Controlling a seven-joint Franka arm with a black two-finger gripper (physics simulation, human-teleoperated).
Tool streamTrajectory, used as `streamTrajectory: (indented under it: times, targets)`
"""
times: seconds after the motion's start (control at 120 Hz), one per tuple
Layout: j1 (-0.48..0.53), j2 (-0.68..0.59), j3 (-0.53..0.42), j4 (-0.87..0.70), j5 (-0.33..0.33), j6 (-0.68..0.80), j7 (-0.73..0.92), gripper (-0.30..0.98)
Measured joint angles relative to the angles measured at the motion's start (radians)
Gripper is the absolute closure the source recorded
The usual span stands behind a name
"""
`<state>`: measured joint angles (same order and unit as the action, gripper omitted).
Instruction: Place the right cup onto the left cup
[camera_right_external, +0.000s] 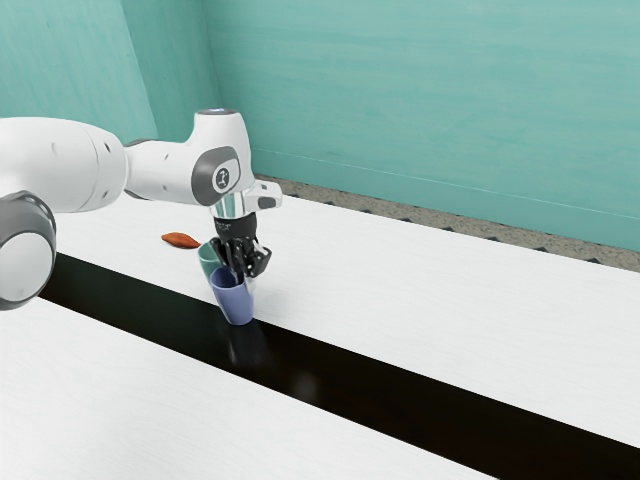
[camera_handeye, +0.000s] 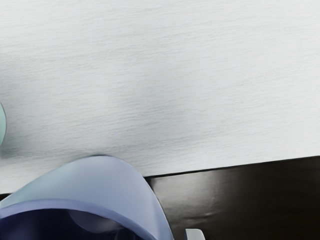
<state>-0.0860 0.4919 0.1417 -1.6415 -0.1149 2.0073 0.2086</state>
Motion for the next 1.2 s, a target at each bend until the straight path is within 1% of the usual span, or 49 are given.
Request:
streamTrajectory:
  times: [0.117,0.258,0.458,0.658,0.958,1.2]
  targets:
    - [0.000,0.000,0.001,0.000,-0.004,0.000,0.002,0.71]
    - [0.000,-0.001,0.001,0.000,-0.006,0.001,0.002,0.76]
    - [-0.007,-0.017,0.002,0.000,-0.005,-0.006,0.002,0.78]
    - [-0.017,-0.057,0.010,0.001,-0.001,-0.046,0.000,0.78]
    - [-0.022,-0.041,0.016,0.188,0.014,-0.202,0.000,0.79]
    - [-0.012,0.000,0.029,0.326,0.059,-0.310,0.004,0.79]
